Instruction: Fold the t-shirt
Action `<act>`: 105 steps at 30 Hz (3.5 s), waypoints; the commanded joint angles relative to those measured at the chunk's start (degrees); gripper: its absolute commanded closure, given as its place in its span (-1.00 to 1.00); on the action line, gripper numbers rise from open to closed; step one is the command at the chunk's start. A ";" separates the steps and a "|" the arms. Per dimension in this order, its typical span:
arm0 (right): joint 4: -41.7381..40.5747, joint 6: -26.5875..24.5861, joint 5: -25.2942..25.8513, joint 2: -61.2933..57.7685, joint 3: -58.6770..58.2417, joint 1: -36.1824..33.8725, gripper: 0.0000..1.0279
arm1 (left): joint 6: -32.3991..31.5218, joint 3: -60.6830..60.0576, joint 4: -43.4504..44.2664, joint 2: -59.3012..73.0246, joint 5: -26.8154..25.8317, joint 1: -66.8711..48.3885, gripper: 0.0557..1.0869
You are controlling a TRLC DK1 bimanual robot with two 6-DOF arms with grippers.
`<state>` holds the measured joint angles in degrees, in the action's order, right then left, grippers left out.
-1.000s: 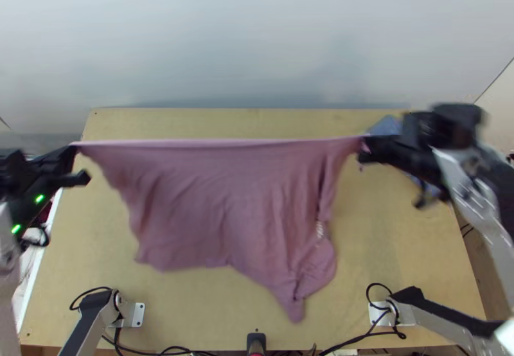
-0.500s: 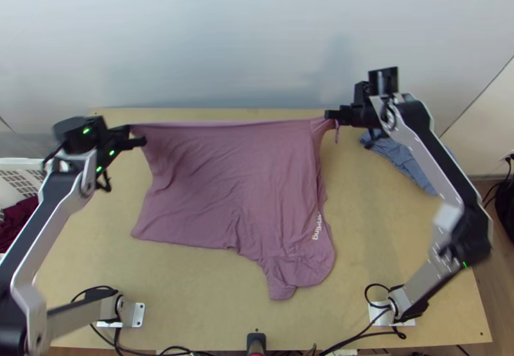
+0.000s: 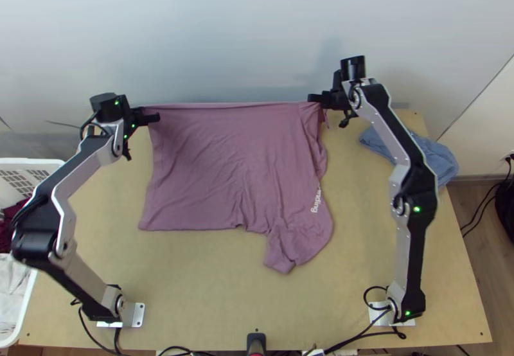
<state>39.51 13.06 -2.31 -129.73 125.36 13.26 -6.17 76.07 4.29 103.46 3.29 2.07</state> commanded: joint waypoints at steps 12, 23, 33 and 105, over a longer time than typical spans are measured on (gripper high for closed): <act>2.15 3.73 3.36 -8.61 4.98 1.33 0.95 | 0.55 9.36 3.62 16.16 2.42 0.75 0.92; 7.95 6.19 -6.57 4.22 -10.14 2.83 0.95 | 0.64 -6.20 3.97 4.47 -0.65 2.59 0.92; 5.49 7.59 -10.35 16.44 -27.80 4.15 0.95 | 0.55 -20.44 0.63 -11.53 -2.15 2.33 0.92; 6.28 14.80 -16.94 65.92 -75.70 12.50 -0.92 | -7.36 -43.20 -31.37 -35.78 -2.32 -5.49 0.05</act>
<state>45.17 28.47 -19.14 -64.99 52.03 25.12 -13.10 32.12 -29.45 63.92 1.04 -1.65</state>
